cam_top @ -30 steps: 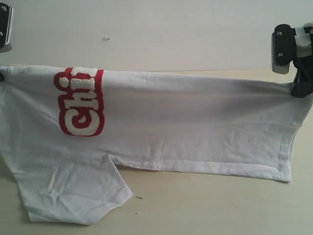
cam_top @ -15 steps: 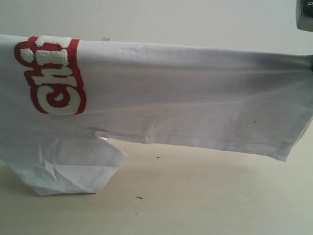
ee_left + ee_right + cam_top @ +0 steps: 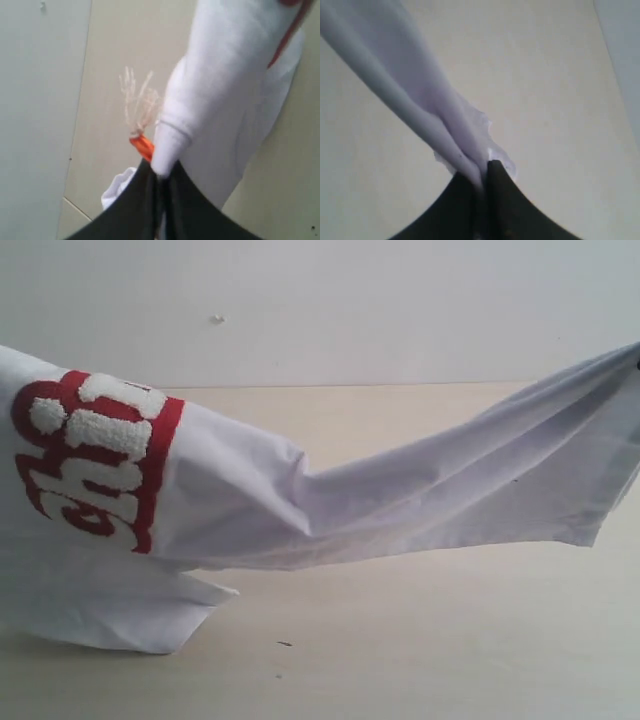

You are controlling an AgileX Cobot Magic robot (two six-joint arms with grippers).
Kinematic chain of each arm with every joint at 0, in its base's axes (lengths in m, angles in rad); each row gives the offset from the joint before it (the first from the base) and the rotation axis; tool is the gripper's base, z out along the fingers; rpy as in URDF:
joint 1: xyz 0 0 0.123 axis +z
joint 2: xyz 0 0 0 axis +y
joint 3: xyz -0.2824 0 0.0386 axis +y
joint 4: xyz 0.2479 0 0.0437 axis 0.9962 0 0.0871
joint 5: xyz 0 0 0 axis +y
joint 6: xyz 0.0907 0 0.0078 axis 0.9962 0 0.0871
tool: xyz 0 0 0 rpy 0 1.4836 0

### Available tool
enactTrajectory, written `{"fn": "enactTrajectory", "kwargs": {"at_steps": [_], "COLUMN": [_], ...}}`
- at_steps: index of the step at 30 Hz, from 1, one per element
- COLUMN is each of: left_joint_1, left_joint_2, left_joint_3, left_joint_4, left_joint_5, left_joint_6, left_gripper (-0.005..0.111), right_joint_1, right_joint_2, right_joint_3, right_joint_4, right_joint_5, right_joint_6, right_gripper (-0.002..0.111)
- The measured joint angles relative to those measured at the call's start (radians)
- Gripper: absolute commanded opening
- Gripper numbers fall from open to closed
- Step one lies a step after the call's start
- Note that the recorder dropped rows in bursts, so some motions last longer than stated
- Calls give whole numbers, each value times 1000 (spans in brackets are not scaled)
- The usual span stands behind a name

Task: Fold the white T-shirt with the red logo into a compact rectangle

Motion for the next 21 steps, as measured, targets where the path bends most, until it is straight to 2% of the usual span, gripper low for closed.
{"fn": "enactTrajectory", "kwargs": {"at_steps": [6, 16, 21], "left_joint_1": [-79, -268, -342], "left_joint_2": [-122, -402, -530], "left_joint_3": [2, 63, 88], "left_joint_4": [0, -16, -111], "left_joint_5": [0, 5, 8], "left_joint_6": [-114, -446, -595], "left_gripper": [0, 0, 0], "right_joint_1": [0, 0, 27], "right_joint_2": [-127, -354, -466], "right_joint_3": [83, 215, 286], "right_joint_4": [120, 244, 300], "right_joint_5": [2, 5, 5], "right_joint_6": [-2, 29, 96], "right_gripper": [0, 0, 0]}}
